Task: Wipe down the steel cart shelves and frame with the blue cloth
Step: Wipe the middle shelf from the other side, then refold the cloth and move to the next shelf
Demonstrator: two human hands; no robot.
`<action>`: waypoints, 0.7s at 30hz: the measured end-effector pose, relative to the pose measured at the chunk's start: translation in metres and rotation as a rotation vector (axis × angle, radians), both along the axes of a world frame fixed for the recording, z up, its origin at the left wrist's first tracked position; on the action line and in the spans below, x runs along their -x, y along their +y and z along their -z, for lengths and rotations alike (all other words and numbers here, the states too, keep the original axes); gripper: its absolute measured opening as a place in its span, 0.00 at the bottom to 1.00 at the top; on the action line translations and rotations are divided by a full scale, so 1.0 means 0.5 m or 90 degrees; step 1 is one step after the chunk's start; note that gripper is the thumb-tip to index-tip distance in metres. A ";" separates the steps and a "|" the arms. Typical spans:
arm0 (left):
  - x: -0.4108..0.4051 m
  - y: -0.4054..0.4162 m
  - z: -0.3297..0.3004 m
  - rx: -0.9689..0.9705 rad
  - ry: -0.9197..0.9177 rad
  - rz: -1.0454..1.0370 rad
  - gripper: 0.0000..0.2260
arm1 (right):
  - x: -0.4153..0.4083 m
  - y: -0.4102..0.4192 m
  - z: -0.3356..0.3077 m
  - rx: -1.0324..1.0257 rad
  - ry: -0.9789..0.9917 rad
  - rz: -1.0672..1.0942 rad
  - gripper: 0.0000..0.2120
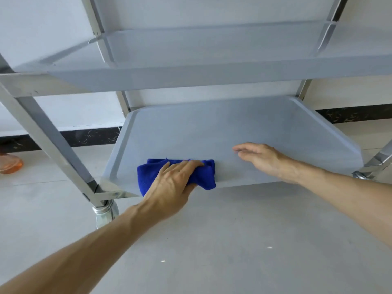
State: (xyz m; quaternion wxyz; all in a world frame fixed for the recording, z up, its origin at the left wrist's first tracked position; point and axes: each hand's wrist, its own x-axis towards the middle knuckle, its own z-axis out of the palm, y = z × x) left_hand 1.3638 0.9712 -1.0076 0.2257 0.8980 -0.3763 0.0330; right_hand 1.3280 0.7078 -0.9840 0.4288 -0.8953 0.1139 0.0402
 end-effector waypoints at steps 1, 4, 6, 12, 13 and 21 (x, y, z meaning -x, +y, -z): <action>0.000 -0.004 -0.011 0.066 0.052 -0.032 0.12 | 0.001 -0.007 -0.005 -0.022 -0.010 0.023 0.13; -0.009 -0.016 -0.045 0.147 0.146 -0.113 0.04 | 0.009 -0.016 -0.021 -0.051 -0.032 0.061 0.10; -0.010 -0.023 -0.073 0.188 0.153 -0.113 0.03 | 0.015 -0.011 -0.031 -0.088 -0.033 0.069 0.11; 0.015 -0.051 -0.152 0.303 0.219 -0.060 0.03 | 0.031 0.025 -0.071 -0.278 0.002 -0.133 0.27; 0.019 -0.057 -0.164 0.315 0.224 -0.043 0.05 | 0.034 0.032 -0.076 -0.284 0.019 -0.191 0.24; 0.056 -0.119 -0.229 0.450 0.387 0.077 0.08 | 0.109 -0.011 -0.135 -0.387 0.019 -0.098 0.20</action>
